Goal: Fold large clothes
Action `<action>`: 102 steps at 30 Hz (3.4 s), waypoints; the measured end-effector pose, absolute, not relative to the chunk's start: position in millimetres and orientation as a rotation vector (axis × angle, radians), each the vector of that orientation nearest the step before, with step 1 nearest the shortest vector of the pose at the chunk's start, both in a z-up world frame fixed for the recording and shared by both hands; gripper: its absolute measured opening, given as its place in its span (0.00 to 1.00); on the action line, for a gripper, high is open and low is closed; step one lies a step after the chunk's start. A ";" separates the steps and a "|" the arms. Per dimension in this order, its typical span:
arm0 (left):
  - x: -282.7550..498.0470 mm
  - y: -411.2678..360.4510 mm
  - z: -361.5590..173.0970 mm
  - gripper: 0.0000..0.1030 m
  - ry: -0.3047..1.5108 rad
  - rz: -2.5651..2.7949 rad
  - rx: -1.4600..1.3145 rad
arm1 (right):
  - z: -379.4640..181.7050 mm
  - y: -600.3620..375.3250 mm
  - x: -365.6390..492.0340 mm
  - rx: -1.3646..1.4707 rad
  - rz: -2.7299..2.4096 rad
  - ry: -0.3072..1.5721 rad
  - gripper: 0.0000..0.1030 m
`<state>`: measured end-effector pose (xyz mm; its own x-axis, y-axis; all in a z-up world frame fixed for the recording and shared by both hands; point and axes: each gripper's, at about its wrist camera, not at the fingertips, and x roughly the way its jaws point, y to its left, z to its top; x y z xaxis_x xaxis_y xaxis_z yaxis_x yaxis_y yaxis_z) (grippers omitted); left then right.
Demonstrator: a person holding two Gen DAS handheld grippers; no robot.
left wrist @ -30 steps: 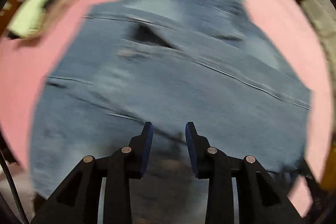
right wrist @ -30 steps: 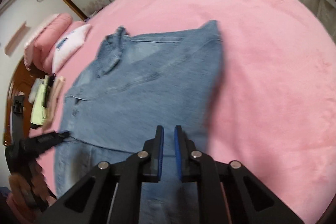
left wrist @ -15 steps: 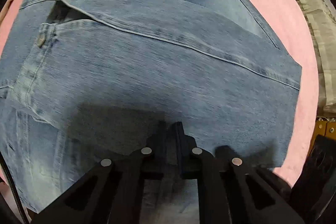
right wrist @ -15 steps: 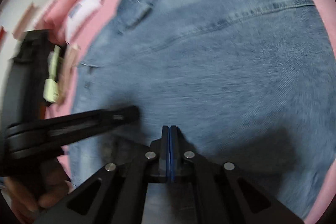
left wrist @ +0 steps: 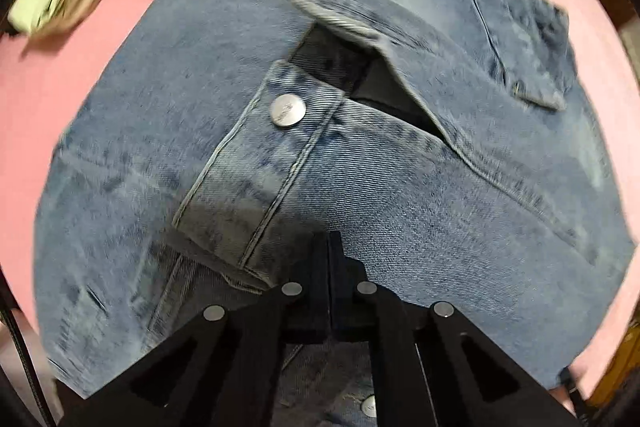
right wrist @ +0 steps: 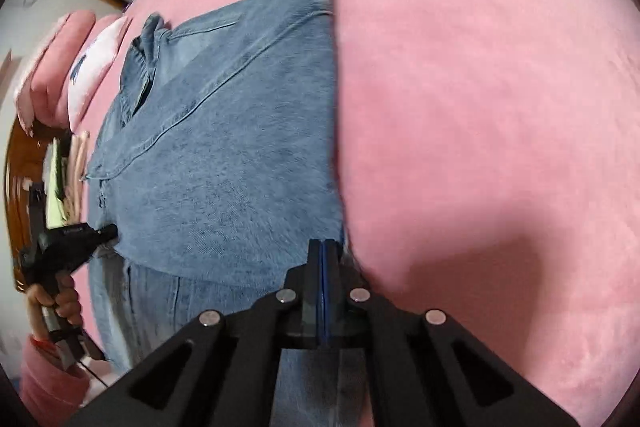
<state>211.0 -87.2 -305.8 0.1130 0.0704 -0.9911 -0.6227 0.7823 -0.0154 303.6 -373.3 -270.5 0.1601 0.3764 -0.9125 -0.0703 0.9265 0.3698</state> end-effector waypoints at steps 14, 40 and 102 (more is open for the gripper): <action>229.2 -201.5 -286.3 0.03 1.394 0.226 -0.481 | -279.5 -293.3 286.1 0.528 0.685 1.345 0.00; 325.6 -59.1 -284.5 0.01 1.122 0.647 -0.415 | -281.6 -344.4 433.4 0.460 0.340 1.070 0.00; -20.9 -89.9 -188.8 0.76 1.425 0.153 -0.151 | -191.0 -149.5 126.6 0.132 0.256 1.331 0.56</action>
